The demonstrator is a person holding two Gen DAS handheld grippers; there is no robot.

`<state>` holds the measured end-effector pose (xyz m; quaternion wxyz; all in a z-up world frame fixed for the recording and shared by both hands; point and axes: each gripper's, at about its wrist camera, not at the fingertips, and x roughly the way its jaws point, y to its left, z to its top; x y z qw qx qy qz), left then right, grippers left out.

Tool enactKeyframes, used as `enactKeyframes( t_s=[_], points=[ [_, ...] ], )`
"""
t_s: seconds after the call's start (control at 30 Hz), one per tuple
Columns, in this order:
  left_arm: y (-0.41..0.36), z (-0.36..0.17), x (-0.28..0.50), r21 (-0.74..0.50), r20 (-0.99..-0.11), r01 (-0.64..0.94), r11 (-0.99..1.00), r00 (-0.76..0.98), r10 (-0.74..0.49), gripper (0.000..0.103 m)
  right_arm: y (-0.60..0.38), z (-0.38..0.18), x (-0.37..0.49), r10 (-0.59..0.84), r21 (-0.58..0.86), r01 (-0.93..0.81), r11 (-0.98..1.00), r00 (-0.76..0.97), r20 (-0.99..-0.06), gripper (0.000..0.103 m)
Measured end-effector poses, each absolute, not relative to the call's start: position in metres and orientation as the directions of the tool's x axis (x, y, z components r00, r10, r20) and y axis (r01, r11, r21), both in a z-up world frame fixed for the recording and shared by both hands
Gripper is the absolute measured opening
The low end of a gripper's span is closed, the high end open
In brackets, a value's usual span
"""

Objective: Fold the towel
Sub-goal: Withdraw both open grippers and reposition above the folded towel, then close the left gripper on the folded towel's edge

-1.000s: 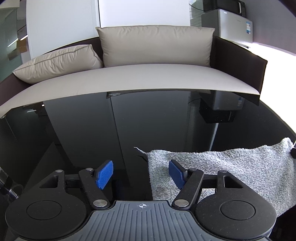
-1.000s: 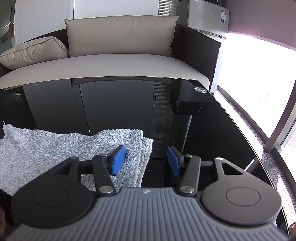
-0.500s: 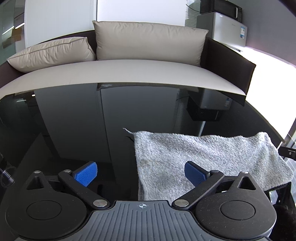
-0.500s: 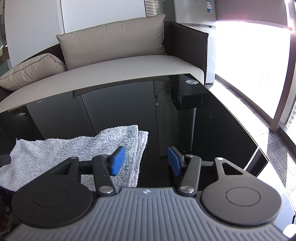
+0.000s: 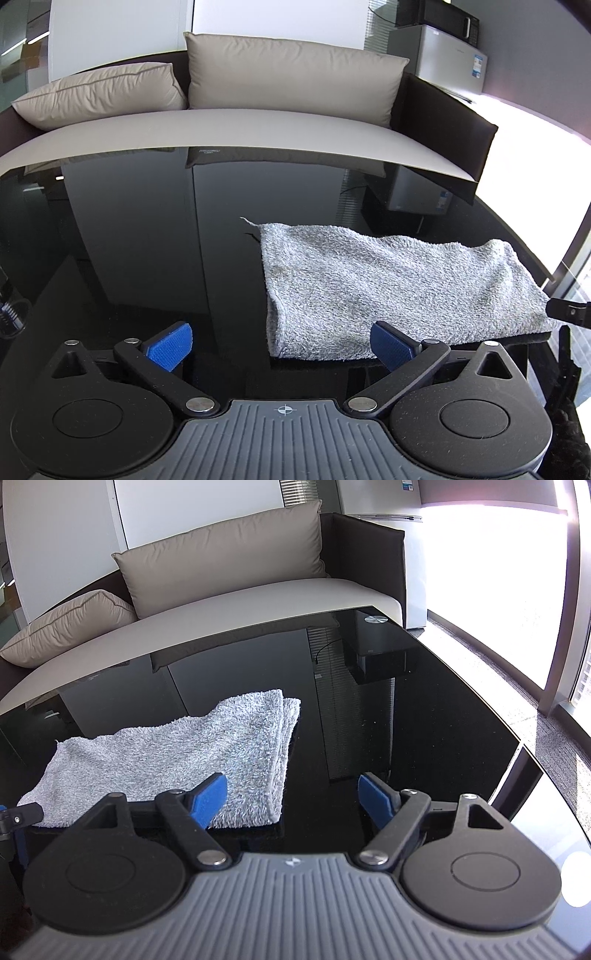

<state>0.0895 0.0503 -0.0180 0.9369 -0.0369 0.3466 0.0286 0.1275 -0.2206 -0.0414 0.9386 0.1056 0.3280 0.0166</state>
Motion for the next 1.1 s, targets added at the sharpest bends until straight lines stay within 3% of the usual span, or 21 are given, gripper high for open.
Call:
enactKeyframes(
  t_s=[0.5, 1.0, 1.1],
  points=[
    [0.054, -0.019, 0.089, -0.077, -0.665, -0.053, 0.996, 0.747, -0.012, 0.1, -0.222, -0.04, 0.123, 0.101, 0.262, 0.077, 0.962, 0.791, -0.603, 0.082],
    [0.055, -0.014, 0.089, -0.102, -0.67, -0.042, 0.994, 0.741, -0.038, 0.08, -0.221, -0.04, 0.127, 0.111, 0.264, 0.072, 0.962, 0.78, -0.616, 0.082],
    [0.056, -0.013, 0.088, -0.097, -0.669, -0.046, 0.994, 0.742, -0.031, 0.07, -0.22, -0.041, 0.128, 0.114, 0.261, 0.069, 0.963, 0.774, -0.623, 0.082]
  ],
)
